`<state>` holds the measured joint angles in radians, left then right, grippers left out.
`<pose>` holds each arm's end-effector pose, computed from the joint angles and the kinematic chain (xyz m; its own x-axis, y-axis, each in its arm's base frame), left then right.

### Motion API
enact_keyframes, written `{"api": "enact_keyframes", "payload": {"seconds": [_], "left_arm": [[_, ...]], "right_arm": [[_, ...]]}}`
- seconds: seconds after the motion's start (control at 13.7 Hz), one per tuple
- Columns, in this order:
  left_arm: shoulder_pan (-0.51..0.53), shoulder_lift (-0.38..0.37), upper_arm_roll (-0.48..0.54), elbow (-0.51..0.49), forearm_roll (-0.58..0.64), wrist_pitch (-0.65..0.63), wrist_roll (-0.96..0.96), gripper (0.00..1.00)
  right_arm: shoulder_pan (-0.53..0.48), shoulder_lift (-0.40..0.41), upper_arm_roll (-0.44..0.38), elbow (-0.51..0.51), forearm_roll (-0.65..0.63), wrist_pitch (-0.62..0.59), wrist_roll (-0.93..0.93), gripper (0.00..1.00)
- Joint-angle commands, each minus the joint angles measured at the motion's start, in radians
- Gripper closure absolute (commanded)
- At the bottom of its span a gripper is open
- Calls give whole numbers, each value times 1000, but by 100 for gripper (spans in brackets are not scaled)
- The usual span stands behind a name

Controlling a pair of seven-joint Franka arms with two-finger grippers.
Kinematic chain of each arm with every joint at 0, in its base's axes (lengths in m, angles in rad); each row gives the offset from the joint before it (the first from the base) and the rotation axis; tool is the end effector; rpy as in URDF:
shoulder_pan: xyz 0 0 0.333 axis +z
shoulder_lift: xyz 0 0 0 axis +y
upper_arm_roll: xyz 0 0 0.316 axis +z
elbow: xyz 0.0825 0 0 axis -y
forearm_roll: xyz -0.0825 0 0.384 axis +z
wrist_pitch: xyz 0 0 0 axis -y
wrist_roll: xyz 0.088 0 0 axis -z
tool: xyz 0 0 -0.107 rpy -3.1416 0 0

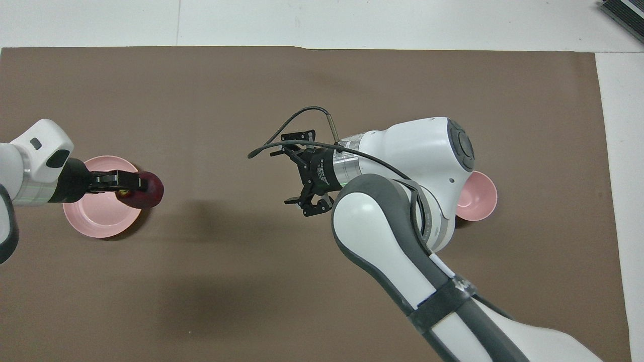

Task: Move apple from plate to bowl
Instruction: 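Carry the apple toward the right gripper while the right gripper approaches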

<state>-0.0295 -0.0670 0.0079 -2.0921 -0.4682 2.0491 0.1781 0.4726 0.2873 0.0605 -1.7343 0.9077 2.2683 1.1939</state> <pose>0.5349 -0.0361 0.4599 0.9984 0.0248 0.0516 0.0019 -0.9151 0.4032 0.5652 0.3526 0.4468 0.3768 -0.6454 -0.6644 -0.9262 -0.2549 -0.2777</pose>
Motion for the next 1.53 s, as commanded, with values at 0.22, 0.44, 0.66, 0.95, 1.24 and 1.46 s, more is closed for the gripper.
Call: {"api": "enact_keyframes", "payload": {"seconds": [0.22,0.44,0.66,0.95,1.24,1.46], "left_arm": [[-67,-40,11,-17,-335,-16,3,100],[-133,-69,11,-45,-426,8,4,100],[-182,-89,7,-60,-461,52,-5,100],[-240,-86,7,-60,-461,127,-55,100],[-279,-79,7,-59,-460,198,-97,100],[-279,-79,3,-57,-460,197,-112,100]], "right_arm": [[29,41,5,42,77,63,9,0],[64,87,5,76,99,140,16,0],[73,99,5,104,99,146,35,0],[109,99,5,105,82,191,82,0],[113,95,5,104,83,177,73,0],[119,95,5,104,70,175,59,69]]}}
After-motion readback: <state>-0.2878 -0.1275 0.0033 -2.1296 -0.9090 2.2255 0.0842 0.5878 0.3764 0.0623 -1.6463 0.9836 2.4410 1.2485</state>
